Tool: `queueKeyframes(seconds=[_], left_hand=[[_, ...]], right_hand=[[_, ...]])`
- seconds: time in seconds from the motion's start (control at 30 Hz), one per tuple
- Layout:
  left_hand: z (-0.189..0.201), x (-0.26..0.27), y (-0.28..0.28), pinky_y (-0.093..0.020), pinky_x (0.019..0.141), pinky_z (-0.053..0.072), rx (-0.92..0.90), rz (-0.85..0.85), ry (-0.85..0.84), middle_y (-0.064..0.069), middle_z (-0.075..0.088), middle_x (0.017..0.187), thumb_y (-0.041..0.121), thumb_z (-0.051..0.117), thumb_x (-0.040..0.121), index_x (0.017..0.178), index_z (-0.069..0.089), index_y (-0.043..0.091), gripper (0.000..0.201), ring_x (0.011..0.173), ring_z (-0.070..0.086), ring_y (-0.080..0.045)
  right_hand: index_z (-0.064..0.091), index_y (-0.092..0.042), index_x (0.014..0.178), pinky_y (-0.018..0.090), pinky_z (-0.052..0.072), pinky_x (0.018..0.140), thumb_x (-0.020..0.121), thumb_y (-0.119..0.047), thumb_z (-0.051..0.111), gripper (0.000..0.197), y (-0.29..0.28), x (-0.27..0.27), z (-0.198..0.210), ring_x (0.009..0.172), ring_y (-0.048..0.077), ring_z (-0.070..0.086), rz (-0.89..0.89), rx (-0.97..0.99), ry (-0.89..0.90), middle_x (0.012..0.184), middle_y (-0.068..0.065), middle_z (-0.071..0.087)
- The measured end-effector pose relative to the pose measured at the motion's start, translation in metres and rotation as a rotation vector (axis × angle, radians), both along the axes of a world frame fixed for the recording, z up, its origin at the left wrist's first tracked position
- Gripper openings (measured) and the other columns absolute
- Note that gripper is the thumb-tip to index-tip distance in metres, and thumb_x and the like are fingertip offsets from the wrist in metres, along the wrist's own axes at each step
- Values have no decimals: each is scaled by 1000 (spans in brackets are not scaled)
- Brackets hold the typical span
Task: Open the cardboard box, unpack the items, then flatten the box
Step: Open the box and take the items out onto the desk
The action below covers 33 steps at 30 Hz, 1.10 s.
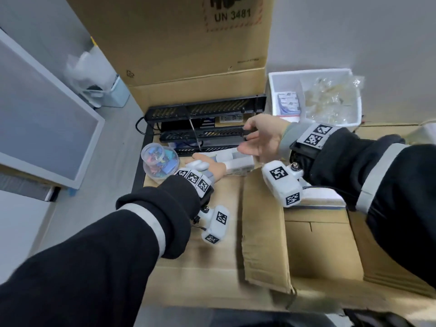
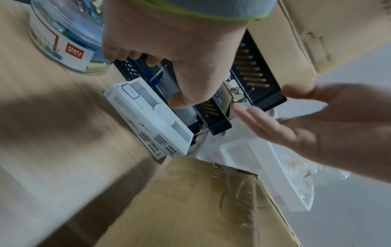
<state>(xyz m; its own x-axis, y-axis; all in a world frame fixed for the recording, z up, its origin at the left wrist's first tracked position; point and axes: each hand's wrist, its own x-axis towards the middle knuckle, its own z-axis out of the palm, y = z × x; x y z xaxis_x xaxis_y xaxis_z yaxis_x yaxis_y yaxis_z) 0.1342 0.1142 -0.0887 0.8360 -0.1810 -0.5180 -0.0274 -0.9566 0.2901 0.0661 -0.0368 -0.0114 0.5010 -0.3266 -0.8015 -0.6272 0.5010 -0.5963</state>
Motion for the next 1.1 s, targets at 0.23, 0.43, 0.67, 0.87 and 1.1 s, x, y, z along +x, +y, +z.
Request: queueKeyframes(seconds=[0.23,0.43,0.67,0.87,1.1], left_hand=[[52,-50,-45,-33,75,46,-57,-157,-45,-16,68,108,36,59,86,108,62,5,38,96,66,-33],[65,-118,-112,-30,71,56,-309,-259,47,-4,66,66,24,58,79,69,59,14,14,63,63,-23],[41,-171,-142,-35,88,56,-41,-375,305,-10,62,92,31,55,91,92,57,6,25,93,66,-29],[19,-171,-151,-20,67,42,-33,-302,305,-11,52,102,28,43,101,67,41,16,37,97,54,-28],[-12,-171,-152,-30,85,35,-145,5,369,-8,54,101,26,38,103,98,49,5,25,97,47,-27]], right_hand=[[56,-10,92,29,59,59,91,-15,43,14,-88,-122,19,69,21,72,-71,-12,19,88,9,72],[53,-15,82,36,55,65,82,-19,50,4,-112,-199,-15,71,27,62,-34,-96,223,96,10,63],[45,-7,137,42,40,97,96,-21,44,44,-103,-211,-36,115,36,48,44,-221,211,131,17,48],[35,5,145,43,34,110,104,-19,26,48,-106,-211,-54,137,38,38,-38,-191,210,149,24,38],[21,1,153,43,21,120,103,-35,28,62,-103,-199,-84,143,36,30,-233,-135,324,158,15,27]])
